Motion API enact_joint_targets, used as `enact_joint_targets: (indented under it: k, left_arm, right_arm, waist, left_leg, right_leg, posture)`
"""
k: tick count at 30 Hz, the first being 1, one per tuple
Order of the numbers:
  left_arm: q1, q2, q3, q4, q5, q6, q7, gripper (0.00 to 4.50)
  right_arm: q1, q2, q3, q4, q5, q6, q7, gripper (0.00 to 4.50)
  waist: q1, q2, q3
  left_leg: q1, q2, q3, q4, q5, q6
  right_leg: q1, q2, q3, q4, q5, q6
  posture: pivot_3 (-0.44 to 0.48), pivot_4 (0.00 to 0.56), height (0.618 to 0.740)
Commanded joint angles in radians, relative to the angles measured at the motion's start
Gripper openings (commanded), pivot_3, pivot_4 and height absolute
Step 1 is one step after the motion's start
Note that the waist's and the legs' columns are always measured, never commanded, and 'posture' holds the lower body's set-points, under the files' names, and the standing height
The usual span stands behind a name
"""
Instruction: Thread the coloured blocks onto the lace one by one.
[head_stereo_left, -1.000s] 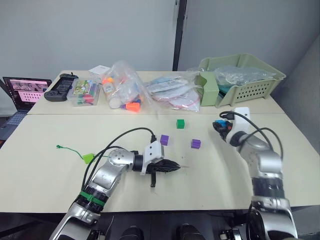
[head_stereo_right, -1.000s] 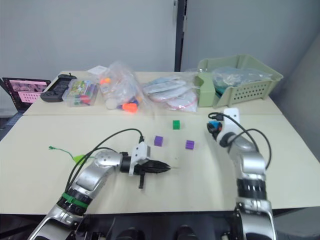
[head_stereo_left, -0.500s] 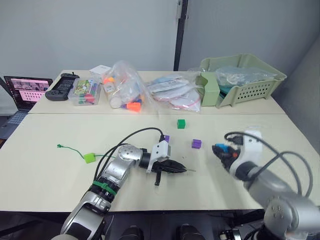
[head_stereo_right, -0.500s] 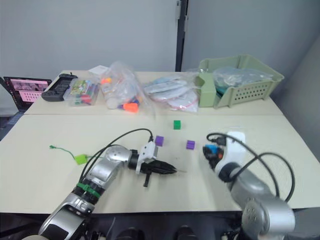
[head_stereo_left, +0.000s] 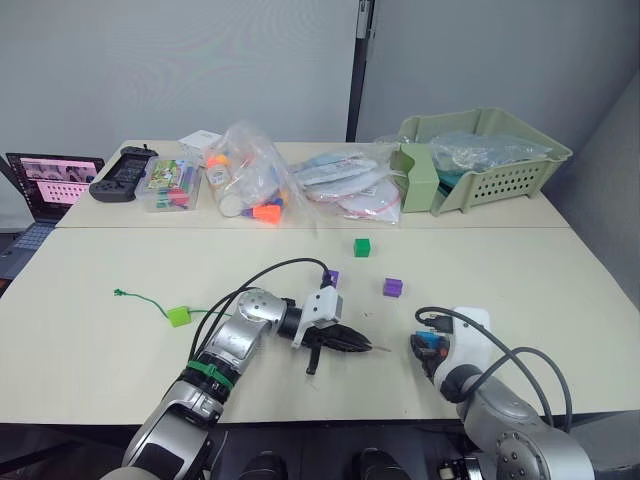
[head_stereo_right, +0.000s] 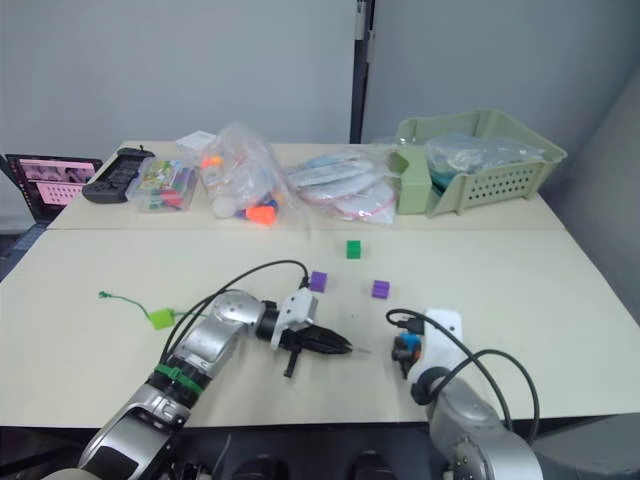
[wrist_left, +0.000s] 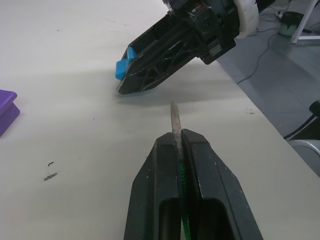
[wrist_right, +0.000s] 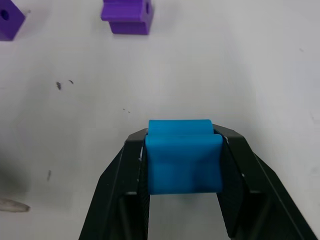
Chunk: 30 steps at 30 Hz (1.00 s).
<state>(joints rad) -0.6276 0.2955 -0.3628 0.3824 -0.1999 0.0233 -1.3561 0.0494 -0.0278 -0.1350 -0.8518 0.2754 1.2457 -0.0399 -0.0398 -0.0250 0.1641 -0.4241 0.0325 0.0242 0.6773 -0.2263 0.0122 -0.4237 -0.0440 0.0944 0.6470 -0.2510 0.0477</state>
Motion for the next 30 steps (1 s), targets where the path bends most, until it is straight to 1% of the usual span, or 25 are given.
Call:
enact_joint_targets:
  k: [1, 2, 4, 5, 8, 9, 10, 13, 14, 16, 17, 18, 19, 20, 21, 24, 26, 28, 30]
  left_arm:
    - [-0.001, -0.002, 0.011, -0.032, -0.005, -0.006, -0.003, 0.0]
    - [-0.002, -0.003, 0.011, -0.031, -0.005, -0.006, -0.001, 0.0]
    - [-0.005, -0.007, 0.012, -0.028, -0.004, -0.008, 0.004, 0.0]
    - [-0.007, -0.009, 0.012, -0.026, -0.003, -0.009, 0.007, 0.0]
    - [-0.005, -0.01, 0.013, -0.026, -0.002, -0.011, 0.01, 0.0]
    - [-0.004, -0.011, 0.015, -0.027, -0.001, -0.012, 0.016, 0.0]
    - [-0.002, -0.011, 0.017, -0.028, -0.001, -0.013, 0.022, 0.0]
    - [0.003, -0.01, 0.024, -0.033, -0.001, -0.013, 0.037, 0.0]
    - [0.005, -0.009, 0.026, -0.035, -0.001, -0.012, 0.041, 0.0]
    - [0.012, -0.008, 0.028, -0.042, -0.001, -0.009, 0.05, 0.0]
    - [0.017, -0.007, 0.03, -0.047, -0.001, -0.008, 0.055, 0.0]
    - [0.021, -0.006, 0.031, -0.053, -0.001, -0.006, 0.061, 0.0]
    - [0.025, -0.005, 0.031, -0.058, -0.001, -0.004, 0.065, 0.0]
    - [0.029, -0.004, 0.031, -0.064, -0.002, -0.001, 0.069, 0.0]
    - [0.034, -0.002, 0.031, -0.074, -0.002, 0.002, 0.074, 0.0]
    - [0.047, 0.006, 0.036, -0.097, -0.002, 0.011, 0.088, 0.0]
    - [0.056, 0.013, 0.042, -0.112, -0.003, 0.019, 0.1, 0.0]
    - [0.067, 0.022, 0.046, -0.129, -0.006, 0.028, 0.108, 0.0]
    - [0.079, 0.03, 0.049, -0.146, -0.009, 0.037, 0.111, 0.0]
  right_arm:
    - [0.014, 0.002, 0.011, -0.01, -0.008, -0.037, 0.0, 1.2]
    - [0.016, 0.002, 0.008, -0.012, -0.007, -0.037, 0.002, 2.25]
    - [0.01, -0.01, -0.002, -0.029, 0.005, -0.016, 0.019, 2.96]
    - [0.008, -0.037, -0.009, -0.039, 0.013, -0.002, 0.039, 3.24]
    - [0.005, -0.105, -0.022, -0.057, 0.028, 0.023, 0.088, 4.29]
    - [-0.015, -0.169, -0.062, -0.065, 0.055, 0.04, 0.143, 4.47]
    - [-0.043, -0.247, -0.106, -0.068, 0.084, 0.058, 0.205, 4.47]
    - [-0.137, -0.414, -0.213, -0.049, 0.179, 0.101, 0.354, 4.47]
    - [-0.17, -0.467, -0.236, -0.034, 0.219, 0.115, 0.407, 4.47]
    - [-0.22, -0.617, -0.26, 0.014, 0.301, 0.1, 0.557, 4.47]
    - [-0.221, -0.721, -0.245, 0.039, 0.322, 0.05, 0.658, 4.47]
    - [-0.199, -0.846, -0.205, 0.062, 0.298, -0.061, 0.779, 4.47]
    - [-0.181, -0.944, -0.164, 0.081, 0.269, -0.156, 0.865, 4.47]
    - [-0.158, -1.03, -0.125, 0.107, 0.232, -0.248, 0.938, 4.47]
    - [-0.151, -1.082, -0.101, 0.144, 0.216, -0.309, 0.987, 4.47]
    - [-0.172, -1.12, -0.069, 0.241, 0.231, -0.399, 1.063, 4.47]
    - [-0.179, -1.15, -0.041, 0.288, 0.204, -0.458, 1.102, 4.47]
    - [-0.187, -1.175, -0.02, 0.333, 0.172, -0.498, 1.116, 4.47]
    - [-0.193, -1.175, -0.014, 0.354, 0.165, -0.507, 1.112, 4.47]
  waist:
    - [0.0, 0.0, 0.0]
    - [0.0, 0.0, 0.0]
    - [0.001, 0.0, 0.0]
    - [0.001, 0.0, 0.0]
    - [0.002, 0.0, 0.0]
    - [0.002, 0.0, 0.0]
    - [0.001, 0.0, 0.0]
    - [0.001, 0.0, 0.0]
    - [0.001, 0.0, 0.0]
    - [0.001, 0.0, 0.0]
    - [0.001, 0.0, 0.0]
    - [0.003, 0.0, 0.0]
    - [0.006, 0.0, 0.0]
    - [0.007, 0.0, 0.0]
    - [0.006, 0.0, 0.0]
    - [0.007, -0.002, 0.001]
    - [0.011, -0.001, 0.001]
    - [0.016, -0.001, 0.001]
    - [0.02, -0.001, 0.0]
  left_leg:
    - [0.0, 0.0, 0.0, 0.0, 0.0, 0.0]
    - [0.0, 0.0, 0.0, 0.0, 0.0, 0.0]
    - [0.0, 0.0, 0.0, 0.0, 0.0, 0.0]
    - [0.0, 0.0, 0.0, 0.0, 0.0, 0.0]
    - [0.0, 0.0, 0.0, 0.0, 0.0, 0.0]
    - [0.0, 0.0, 0.0, 0.0, 0.0, 0.0]
    - [0.0, 0.0, 0.0, 0.0, 0.0, 0.0]
    - [0.0, -0.001, 0.001, 0.001, 0.0, 0.0]
    - [0.0, -0.001, 0.0, 0.001, 0.0, 0.0]
    - [0.001, 0.0, 0.0, 0.001, 0.0, 0.0]
    - [0.001, 0.0, -0.001, 0.0, 0.0, 0.0]
    - [0.001, 0.0, -0.001, -0.001, 0.0, 0.0]
    - [0.0, -0.001, -0.001, -0.001, 0.0, 0.0]
    - [0.0, -0.001, -0.001, -0.001, 0.0, 0.001]
    - [0.0, -0.001, 0.0, -0.001, -0.001, 0.001]
    - [0.0, 0.0, 0.0, 0.0, -0.001, 0.001]
    - [0.0, -0.001, 0.001, 0.001, -0.001, 0.001]
    - [0.0, -0.001, 0.001, 0.002, -0.001, 0.001]
    - [0.001, -0.001, 0.001, 0.002, -0.001, 0.001]
  right_leg:
    - [0.0, 0.0, 0.0, 0.0, 0.0, 0.0]
    - [0.0, 0.0, 0.0, 0.0, 0.0, 0.0]
    - [0.0, 0.0, 0.0, 0.0, 0.0, 0.0]
    - [0.0, 0.0, 0.0, 0.0, 0.0, 0.0]
    - [0.0, 0.0, 0.0, 0.0, 0.0, 0.0]
    - [0.0, 0.0, 0.0, 0.0, 0.0, 0.0]
    - [0.0, 0.0, 0.0, 0.0, 0.0, 0.0]
    - [0.001, -0.001, 0.001, -0.001, 0.0, 0.001]
    - [0.002, 0.0, 0.0, -0.001, 0.0, 0.001]
    - [0.002, 0.001, 0.0, -0.001, 0.0, 0.001]
    - [0.002, 0.001, 0.0, -0.001, 0.0, 0.001]
    - [0.002, 0.001, 0.0, -0.001, 0.0, 0.001]
    - [0.002, 0.0, 0.0, -0.002, 0.0, 0.001]
    - [0.002, 0.0, 0.0, -0.002, -0.001, 0.001]
    - [0.002, 0.0, 0.0, -0.003, -0.001, 0.002]
    - [0.003, 0.0, 0.0, -0.005, -0.001, 0.002]
    - [0.003, 0.0, 0.001, -0.004, -0.001, 0.002]
    - [0.003, 0.0, 0.001, -0.003, -0.001, 0.002]
    - [0.003, 0.0, 0.001, -0.003, -0.001, 0.002]
  posture:
    - [0.0, 0.15, 0.734]
    - [0.0, 0.15, 0.734]
    - [0.0, 0.15, 0.734]
    - [0.0, 0.15, 0.734]
    - [0.0, 0.15, 0.734]
    - [0.0, 0.15, 0.734]
    - [0.0, 0.15, 0.734]
    - [0.0, 0.15, 0.734]
    - [0.0, 0.15, 0.734]
    - [0.0, 0.15, 0.734]
    - [0.0, 0.15, 0.734]
    - [0.0, 0.15, 0.734]
    - [0.0, 0.15, 0.734]
    - [0.0, 0.15, 0.734]
    - [0.0, 0.15, 0.734]
    - [0.0, 0.15, 0.734]
    - [0.0, 0.15, 0.734]
    - [0.0, 0.15, 0.734]
    - [0.0, 0.15, 0.734]
